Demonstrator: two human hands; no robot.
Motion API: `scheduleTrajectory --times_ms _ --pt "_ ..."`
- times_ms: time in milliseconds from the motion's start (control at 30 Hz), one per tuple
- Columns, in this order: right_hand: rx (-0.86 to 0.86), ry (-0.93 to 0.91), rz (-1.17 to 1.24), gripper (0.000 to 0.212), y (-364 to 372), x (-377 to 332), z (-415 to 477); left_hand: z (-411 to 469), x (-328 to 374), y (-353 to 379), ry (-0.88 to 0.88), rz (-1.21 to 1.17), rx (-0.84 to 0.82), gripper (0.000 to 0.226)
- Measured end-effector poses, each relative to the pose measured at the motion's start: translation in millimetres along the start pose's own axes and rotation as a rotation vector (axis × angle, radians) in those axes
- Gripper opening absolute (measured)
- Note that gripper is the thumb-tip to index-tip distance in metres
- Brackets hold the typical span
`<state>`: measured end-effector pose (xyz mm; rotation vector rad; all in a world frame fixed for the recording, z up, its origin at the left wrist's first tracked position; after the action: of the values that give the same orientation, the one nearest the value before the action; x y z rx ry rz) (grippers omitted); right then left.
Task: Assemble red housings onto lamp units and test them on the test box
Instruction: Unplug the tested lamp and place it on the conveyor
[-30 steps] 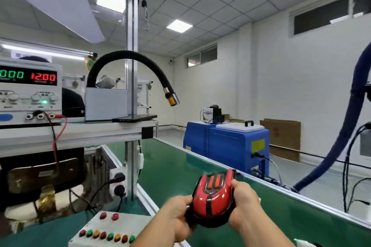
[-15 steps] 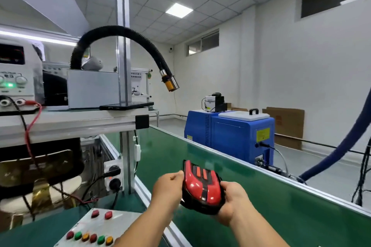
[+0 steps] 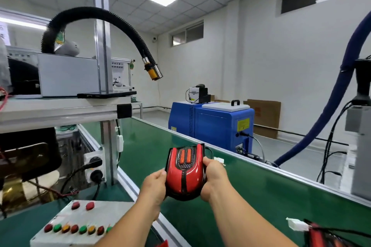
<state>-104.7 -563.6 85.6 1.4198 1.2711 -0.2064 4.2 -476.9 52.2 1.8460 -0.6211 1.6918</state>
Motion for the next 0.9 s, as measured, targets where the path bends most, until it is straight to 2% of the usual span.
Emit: scheduleTrajectory --times_ms 100,200,400,633,800,900 --pt "-0.027 0.010 0.021 0.042 -2 -9 -14 -9 16 5 0.104 0.039 0.059 0.026" --pt "-0.027 -0.036 0.012 0.038 -8 -33 -37 -23 41 15 0.210 0.132 0.018 0.026" --pt "-0.032 -0.207 -0.027 0.034 -40 -102 -115 -90 85 63 0.210 0.061 -0.231 0.026" --pt "0.099 -0.400 -0.077 0.038 -133 -178 -256 -215 118 154 0.194 -0.015 -0.558 0.021" --pt "0.270 -0.474 -0.036 0.039 -221 -205 -345 -306 104 221 0.264 0.120 -0.797 0.027" --pt "0.374 -0.486 -0.014 0.040 -267 -202 -379 -345 79 253 0.366 0.258 -0.832 0.026"
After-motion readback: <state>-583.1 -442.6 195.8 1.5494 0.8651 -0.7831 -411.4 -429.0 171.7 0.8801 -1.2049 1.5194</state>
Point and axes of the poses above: each hand's wrist, its own z-axis towards the middle knuckle, its own y-axis out of the palm, x = y × z, the point moved 3 cm from there along z, towards the middle knuckle, and after that the axes turned 3 degrees about z, right-handed, at the moved point
